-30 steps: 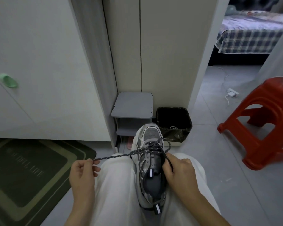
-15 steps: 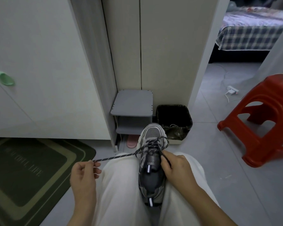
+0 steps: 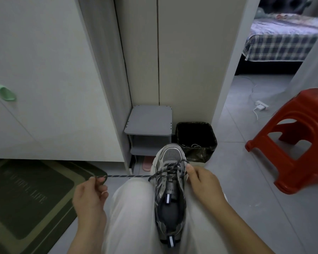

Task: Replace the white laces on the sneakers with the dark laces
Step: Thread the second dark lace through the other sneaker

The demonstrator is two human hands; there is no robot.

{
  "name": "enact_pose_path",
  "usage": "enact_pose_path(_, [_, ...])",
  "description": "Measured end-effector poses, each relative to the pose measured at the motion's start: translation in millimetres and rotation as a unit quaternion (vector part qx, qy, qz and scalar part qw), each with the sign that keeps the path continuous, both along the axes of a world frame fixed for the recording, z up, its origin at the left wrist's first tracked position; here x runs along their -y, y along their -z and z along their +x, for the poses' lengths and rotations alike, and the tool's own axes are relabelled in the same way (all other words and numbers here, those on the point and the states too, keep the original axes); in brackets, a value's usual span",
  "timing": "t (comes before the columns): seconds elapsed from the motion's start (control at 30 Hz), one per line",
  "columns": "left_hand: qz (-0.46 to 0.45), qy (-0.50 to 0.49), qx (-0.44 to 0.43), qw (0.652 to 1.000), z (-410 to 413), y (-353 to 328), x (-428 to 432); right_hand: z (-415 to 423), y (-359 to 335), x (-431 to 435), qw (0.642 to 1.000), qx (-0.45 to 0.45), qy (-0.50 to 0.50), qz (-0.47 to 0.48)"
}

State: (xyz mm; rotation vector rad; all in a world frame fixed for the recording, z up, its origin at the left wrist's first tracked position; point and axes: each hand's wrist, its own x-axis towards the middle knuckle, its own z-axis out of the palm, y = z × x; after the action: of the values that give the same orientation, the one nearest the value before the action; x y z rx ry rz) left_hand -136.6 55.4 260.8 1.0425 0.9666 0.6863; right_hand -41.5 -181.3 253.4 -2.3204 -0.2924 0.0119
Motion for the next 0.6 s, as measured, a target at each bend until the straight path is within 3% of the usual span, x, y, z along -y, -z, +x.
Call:
enact_pose_path(0.1, [0.011,0.083,-0.11,0.99,9.2,25.8,0.0,9.0,11.7,-1.5,0.999,0.003,0.028,0.027])
enact_pose_path(0.2, [0.2,0.155,-0.219,0.942,9.3,31.6,8.0,1.9,15.2,-2.8,0.998,0.02,0.044,0.033])
enact_pose_path(0.3, [0.411,0.179,-0.125,0.885,8.3,8.6,34.7,-1.6,15.5,-0.7,0.996,0.025,0.042,0.074])
enact_pose_path(0.37, [0.496,0.269,-0.06,0.823,14.2,-6.5,57.9,-1.7,17.0,1.5,0.993,0.034,0.038,0.106])
enact_pose_path(0.43, [0.554,0.366,-0.08,0.743,25.4,-8.5,77.9,-1.1,18.1,2.2,0.991,0.05,0.031,0.122])
enact_pose_path(0.5, [0.588,0.4,-0.162,0.684,36.9,-4.0,91.8,-1.2,18.8,1.7,0.992,0.082,0.014,0.1])
enact_pose_path(0.6, [0.6,0.391,-0.211,0.665,45.5,-0.5,100.2,-2.7,19.9,-0.6,0.991,0.12,-0.009,0.056])
